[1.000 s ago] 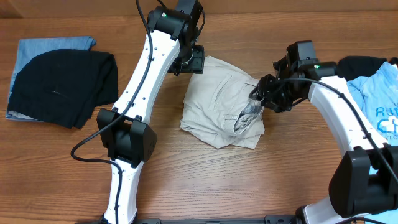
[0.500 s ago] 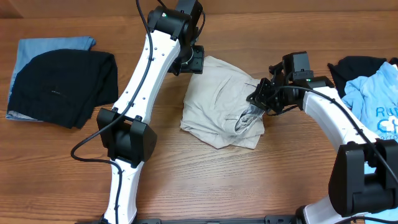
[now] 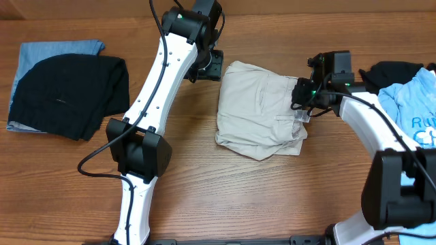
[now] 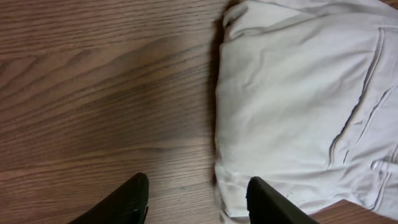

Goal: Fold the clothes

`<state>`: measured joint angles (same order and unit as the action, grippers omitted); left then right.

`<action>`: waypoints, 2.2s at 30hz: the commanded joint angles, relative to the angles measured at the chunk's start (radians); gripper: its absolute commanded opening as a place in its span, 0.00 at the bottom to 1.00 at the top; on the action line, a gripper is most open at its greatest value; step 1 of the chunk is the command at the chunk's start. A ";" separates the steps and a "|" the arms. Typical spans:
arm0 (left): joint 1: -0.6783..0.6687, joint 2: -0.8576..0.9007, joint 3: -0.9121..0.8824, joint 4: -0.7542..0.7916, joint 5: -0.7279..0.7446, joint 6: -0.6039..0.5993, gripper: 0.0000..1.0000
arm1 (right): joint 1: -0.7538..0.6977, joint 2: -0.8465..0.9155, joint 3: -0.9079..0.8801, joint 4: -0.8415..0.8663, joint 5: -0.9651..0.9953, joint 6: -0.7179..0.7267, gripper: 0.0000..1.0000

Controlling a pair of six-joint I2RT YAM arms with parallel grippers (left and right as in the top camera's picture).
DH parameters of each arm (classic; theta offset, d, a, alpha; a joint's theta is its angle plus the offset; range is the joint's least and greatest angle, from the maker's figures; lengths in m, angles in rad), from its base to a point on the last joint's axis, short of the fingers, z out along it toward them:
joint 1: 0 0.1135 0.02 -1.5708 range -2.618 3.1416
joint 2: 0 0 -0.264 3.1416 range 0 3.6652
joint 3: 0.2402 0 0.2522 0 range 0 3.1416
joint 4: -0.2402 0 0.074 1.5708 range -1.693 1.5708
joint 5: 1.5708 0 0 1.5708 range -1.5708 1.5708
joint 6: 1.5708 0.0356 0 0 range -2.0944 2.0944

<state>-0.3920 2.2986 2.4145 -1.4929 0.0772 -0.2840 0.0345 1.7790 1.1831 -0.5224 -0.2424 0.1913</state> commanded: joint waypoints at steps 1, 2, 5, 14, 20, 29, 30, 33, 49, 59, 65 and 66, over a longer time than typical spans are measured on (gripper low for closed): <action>-0.001 -0.013 -0.004 0.003 -0.006 0.019 0.53 | -0.001 0.081 -0.011 0.056 0.115 -0.013 0.04; -0.001 -0.013 -0.004 0.005 -0.006 0.019 0.53 | -0.001 0.086 -0.011 0.066 0.153 -0.013 0.04; -0.001 -0.013 -0.004 0.004 -0.007 0.029 0.54 | -0.010 0.048 0.081 -0.013 0.174 -0.013 0.23; -0.005 0.001 -0.004 0.165 0.215 0.182 0.04 | -0.003 -0.082 0.269 -0.596 -0.232 -0.010 0.04; -0.044 0.096 -0.005 0.304 0.396 0.255 0.04 | 0.004 -0.079 0.014 -0.478 -0.231 0.000 0.04; -0.073 0.334 -0.005 0.459 0.386 0.254 0.04 | 0.002 -0.077 -0.353 -0.125 -0.023 0.308 0.04; -0.073 0.344 -0.005 0.472 0.384 0.254 0.04 | 0.002 -0.077 -0.361 -0.117 -0.020 0.307 0.04; -0.073 0.332 0.033 0.491 0.383 0.255 0.04 | 0.002 -0.090 -0.344 -0.125 -0.054 0.286 0.04; -0.066 0.183 0.225 0.134 0.278 0.233 0.04 | 0.001 -0.014 0.008 0.034 -0.104 0.070 0.04; -0.118 0.183 -0.190 0.214 0.382 0.233 0.04 | -0.029 0.301 0.008 0.303 0.011 0.070 0.04; -0.119 0.137 -0.166 0.224 0.394 0.233 0.04 | -0.100 0.201 0.102 0.216 -0.237 0.069 0.04; -0.119 0.115 -0.124 0.216 0.388 0.237 0.04 | -0.131 0.154 0.146 0.163 -0.332 0.069 0.04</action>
<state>-0.5083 2.4760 2.1910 -1.2499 0.4427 -0.0521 -0.0166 2.0254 1.2263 -0.2897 -0.4023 0.2649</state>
